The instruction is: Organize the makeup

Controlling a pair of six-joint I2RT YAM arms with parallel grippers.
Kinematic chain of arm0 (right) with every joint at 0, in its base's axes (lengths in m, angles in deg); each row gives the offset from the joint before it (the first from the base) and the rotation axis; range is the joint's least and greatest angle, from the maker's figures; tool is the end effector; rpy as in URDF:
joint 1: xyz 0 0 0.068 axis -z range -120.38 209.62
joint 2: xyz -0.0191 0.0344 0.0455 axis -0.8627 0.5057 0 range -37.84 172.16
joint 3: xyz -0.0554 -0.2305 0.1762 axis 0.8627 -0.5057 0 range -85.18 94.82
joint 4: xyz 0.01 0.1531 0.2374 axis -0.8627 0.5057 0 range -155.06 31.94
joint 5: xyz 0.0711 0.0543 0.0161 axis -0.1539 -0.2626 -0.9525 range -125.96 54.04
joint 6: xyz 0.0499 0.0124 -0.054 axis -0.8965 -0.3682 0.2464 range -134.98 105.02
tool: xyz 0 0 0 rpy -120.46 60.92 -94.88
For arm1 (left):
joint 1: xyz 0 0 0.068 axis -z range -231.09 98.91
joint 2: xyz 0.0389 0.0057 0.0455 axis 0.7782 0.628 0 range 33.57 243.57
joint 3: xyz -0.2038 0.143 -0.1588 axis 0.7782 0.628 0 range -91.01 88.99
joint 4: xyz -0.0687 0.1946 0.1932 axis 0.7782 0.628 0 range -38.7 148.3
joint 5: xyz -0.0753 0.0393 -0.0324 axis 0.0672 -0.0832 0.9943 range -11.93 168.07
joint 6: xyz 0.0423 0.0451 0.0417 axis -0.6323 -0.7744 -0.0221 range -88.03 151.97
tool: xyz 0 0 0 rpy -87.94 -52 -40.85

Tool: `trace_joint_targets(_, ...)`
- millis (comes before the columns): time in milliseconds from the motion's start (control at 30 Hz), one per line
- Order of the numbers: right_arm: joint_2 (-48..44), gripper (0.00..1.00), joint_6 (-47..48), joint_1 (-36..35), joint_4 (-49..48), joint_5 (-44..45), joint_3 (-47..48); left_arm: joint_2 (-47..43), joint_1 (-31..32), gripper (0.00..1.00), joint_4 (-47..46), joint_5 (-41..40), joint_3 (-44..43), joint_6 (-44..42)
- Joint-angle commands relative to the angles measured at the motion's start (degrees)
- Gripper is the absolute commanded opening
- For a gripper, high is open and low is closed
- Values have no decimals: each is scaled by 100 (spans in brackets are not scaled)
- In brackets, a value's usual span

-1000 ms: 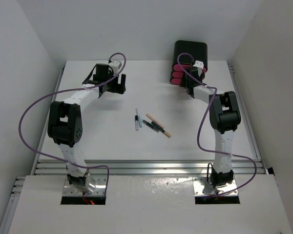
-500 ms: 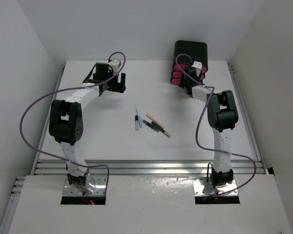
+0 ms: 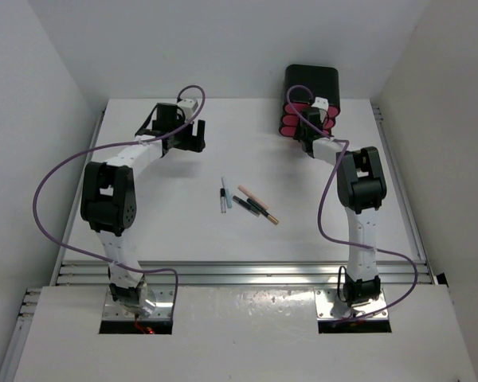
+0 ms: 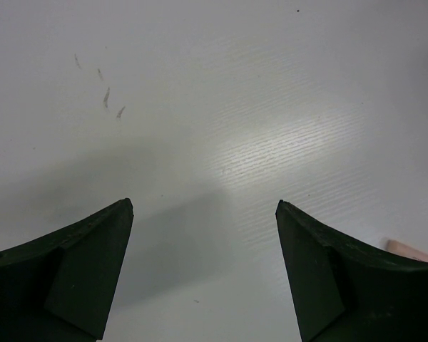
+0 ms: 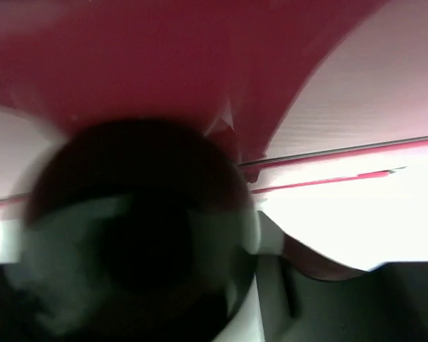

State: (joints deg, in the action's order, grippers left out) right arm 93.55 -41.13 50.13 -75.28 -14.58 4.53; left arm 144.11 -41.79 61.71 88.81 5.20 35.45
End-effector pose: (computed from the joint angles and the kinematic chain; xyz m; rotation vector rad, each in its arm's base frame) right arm 0.5585 0.0702 0.1270 0.5158 2.0134 -0.0170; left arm 0.4862 -0.0916 0.2338 0.2169 2.2155 -0.3308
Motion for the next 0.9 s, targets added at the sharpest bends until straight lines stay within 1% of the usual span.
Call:
trace_joint_targets(0, 62, 37, -118, 71, 55, -91, -6, -59, -69, 87, -110, 86, -155, 38)
trace_joint_targets(67, 44, 28, -66, 71, 64, -73, -59, -59, -69, 87, -110, 86, -155, 38)
trace_joint_targets(100, 36, 22, -65, 71, 64, -73, -76, -59, -69, 87, -110, 86, -155, 38)
trace_joint_targets(233, 9, 21, -39, 79, 64, -91, -156, -59, -69, 87, -110, 86, -155, 38)
trace_joint_targets(300, 0, 23, -48, 80, 64, -82, -182, -59, -69, 87, -110, 86, -155, 38)
trace_joint_targets(400, -9, 30, 5, 80, 81, -12, -226, -59, -69, 87, -110, 86, -155, 38)
trace_joint_targets(433, 0, 37, 22, 80, 107, -3, -217, -59, -69, 87, -110, 86, -155, 38)
trace_joint_targets(467, 9, 40, 40, 71, 160, -12, -209, -59, -69, 87, -110, 86, -155, 38)
trace_joint_targets(533, 18, 41, 23, 79, 204, 15, -200, -59, -69, 87, -110, 86, -155, 38)
trace_joint_targets(567, 35, 38, 14, 80, 231, 15, -200, -59, -69, 87, -110, 86, -155, 38)
trace_joint_targets(633, 44, 27, 5, 71, 275, -38, -191, -59, -69, 87, -110, 86, -155, 38)
trace_joint_targets(667, 36, 13, -13, 79, 283, -38, -191, -59, -69, 87, -110, 86, -155, 38)
trace_joint_targets(733, 9, 3, -4, 79, 301, -21, -208, -59, -69, 87, -110, 86, -155, 38)
trace_joint_targets(767, 0, 0, -21, 71, 319, -29, -217, -59, -69, 87, -110, 86, -155, 38)
trace_joint_targets(867, -175, 0, 5, 80, 275, -90, -357, -59, -69, 87, -110, 86, -155, 38)
